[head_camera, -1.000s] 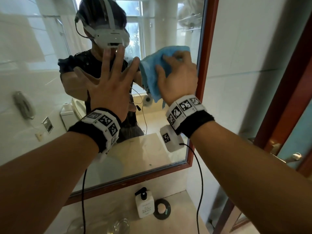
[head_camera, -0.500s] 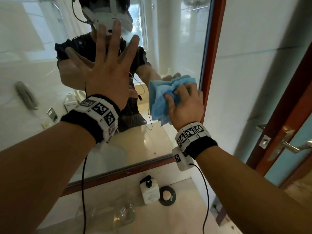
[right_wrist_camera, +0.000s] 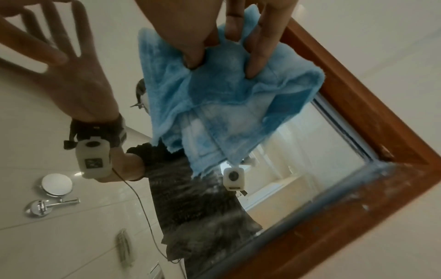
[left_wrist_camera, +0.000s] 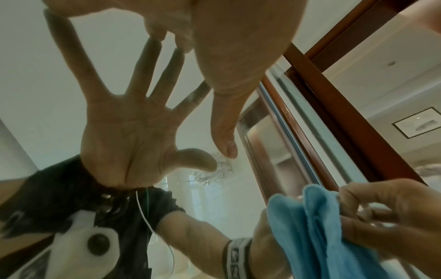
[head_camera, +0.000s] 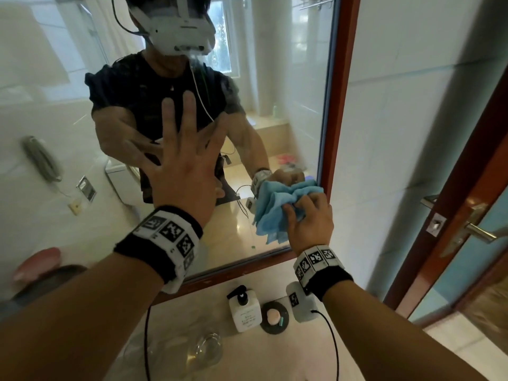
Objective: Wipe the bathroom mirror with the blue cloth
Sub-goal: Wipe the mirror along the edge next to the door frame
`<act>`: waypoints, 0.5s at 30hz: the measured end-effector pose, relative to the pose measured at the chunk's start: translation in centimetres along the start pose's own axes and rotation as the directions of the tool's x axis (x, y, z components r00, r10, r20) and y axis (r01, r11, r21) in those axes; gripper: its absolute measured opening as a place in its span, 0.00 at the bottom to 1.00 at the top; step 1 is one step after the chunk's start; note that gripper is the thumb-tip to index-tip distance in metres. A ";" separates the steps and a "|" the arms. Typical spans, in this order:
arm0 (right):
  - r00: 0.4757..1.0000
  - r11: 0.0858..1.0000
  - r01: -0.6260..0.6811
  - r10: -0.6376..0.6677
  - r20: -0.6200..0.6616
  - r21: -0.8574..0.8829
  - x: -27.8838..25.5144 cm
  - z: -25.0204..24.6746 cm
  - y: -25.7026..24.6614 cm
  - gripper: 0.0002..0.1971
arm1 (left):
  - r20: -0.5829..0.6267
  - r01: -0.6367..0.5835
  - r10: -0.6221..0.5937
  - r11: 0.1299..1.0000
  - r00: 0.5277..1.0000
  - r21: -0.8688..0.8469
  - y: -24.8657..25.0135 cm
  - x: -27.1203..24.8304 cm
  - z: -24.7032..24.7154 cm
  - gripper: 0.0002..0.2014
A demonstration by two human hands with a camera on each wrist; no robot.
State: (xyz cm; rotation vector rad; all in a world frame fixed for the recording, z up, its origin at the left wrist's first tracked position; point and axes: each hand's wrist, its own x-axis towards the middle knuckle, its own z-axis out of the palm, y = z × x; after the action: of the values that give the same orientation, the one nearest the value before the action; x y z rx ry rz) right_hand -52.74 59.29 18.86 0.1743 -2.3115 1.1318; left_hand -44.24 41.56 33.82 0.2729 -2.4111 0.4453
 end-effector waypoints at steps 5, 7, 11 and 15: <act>0.999 0.991 -0.026 0.030 -0.033 0.128 0.4 0.0 -0.1 0.11 | -0.017 0.005 -0.005 1.000 1.000 0.008 0.4 -0.4 0.9 0.65; 0.997 0.982 -0.048 0.057 -0.046 0.183 0.5 -0.1 -0.4 0.10 | -0.020 0.001 -0.001 1.000 1.000 -0.004 0.4 -0.4 0.9 0.64; 0.995 0.975 -0.044 0.063 -0.080 0.219 1.4 -0.8 -1.7 0.09 | -0.015 -0.002 0.002 1.000 1.000 0.008 0.3 -0.6 0.9 0.64; 0.975 0.967 0.044 0.013 -0.221 0.250 4.0 -2.4 -4.2 0.09 | -0.018 -0.009 0.009 1.000 1.000 0.006 0.1 -0.5 1.1 0.63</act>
State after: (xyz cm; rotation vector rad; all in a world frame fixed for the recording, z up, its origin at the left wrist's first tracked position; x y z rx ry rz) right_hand -53.63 58.92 25.00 0.1526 -1.9636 1.3651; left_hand -44.50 41.26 32.69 0.2592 -2.3944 0.4573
